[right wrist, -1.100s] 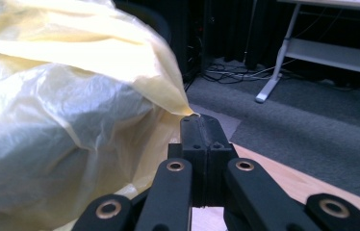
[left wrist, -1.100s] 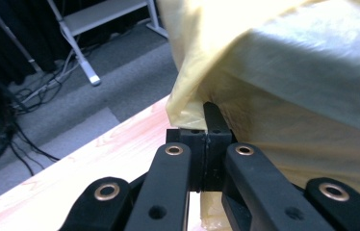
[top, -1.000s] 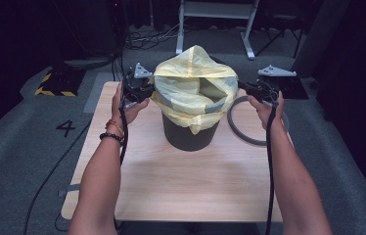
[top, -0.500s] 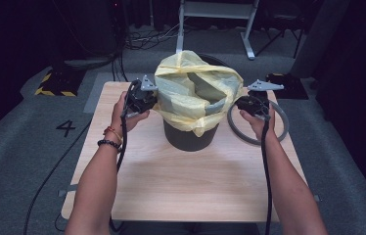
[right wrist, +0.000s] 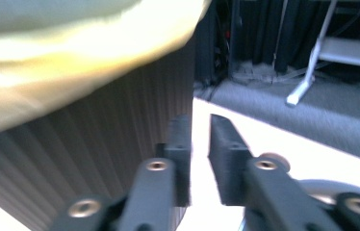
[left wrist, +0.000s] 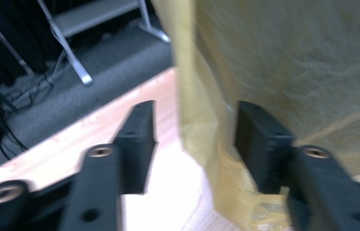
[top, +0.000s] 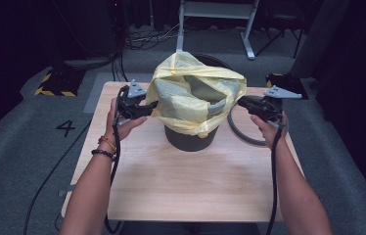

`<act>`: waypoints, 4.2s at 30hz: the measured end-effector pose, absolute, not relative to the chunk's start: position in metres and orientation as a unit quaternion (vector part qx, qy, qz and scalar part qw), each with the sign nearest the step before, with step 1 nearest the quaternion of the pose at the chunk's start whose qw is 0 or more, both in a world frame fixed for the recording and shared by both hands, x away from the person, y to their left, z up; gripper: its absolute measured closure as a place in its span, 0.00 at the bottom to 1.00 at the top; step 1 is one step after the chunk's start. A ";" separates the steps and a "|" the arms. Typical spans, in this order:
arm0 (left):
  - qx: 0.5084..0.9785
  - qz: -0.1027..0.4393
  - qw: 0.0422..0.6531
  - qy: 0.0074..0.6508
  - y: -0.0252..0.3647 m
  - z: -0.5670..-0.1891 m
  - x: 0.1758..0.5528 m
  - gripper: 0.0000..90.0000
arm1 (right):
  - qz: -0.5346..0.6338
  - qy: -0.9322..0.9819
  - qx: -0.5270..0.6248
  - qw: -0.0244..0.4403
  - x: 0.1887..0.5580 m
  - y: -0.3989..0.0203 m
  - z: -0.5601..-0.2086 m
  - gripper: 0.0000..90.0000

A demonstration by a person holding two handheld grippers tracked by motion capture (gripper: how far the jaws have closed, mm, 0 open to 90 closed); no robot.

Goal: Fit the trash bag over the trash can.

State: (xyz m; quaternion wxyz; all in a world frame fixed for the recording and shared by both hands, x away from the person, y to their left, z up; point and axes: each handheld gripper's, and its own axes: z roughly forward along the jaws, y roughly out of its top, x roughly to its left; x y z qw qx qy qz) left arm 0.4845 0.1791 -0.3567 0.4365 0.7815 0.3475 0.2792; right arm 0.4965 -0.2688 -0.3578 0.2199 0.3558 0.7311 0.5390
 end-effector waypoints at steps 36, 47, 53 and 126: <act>0.741 0.316 0.489 0.335 0.180 -0.298 0.498 0.82 | 0.552 0.724 0.328 0.253 0.528 -0.253 -0.275 1.00; 0.727 0.262 0.564 0.293 0.202 -0.298 0.464 0.37 | 0.548 0.713 0.350 0.262 0.529 -0.257 -0.280 1.00; 0.758 0.255 0.526 0.288 0.190 -0.310 0.467 0.42 | 0.546 0.713 0.358 0.257 0.531 -0.254 -0.281 1.00; 0.717 0.245 0.571 0.314 0.192 -0.311 0.479 0.82 | 0.584 0.705 0.339 0.218 0.499 -0.273 -0.310 1.00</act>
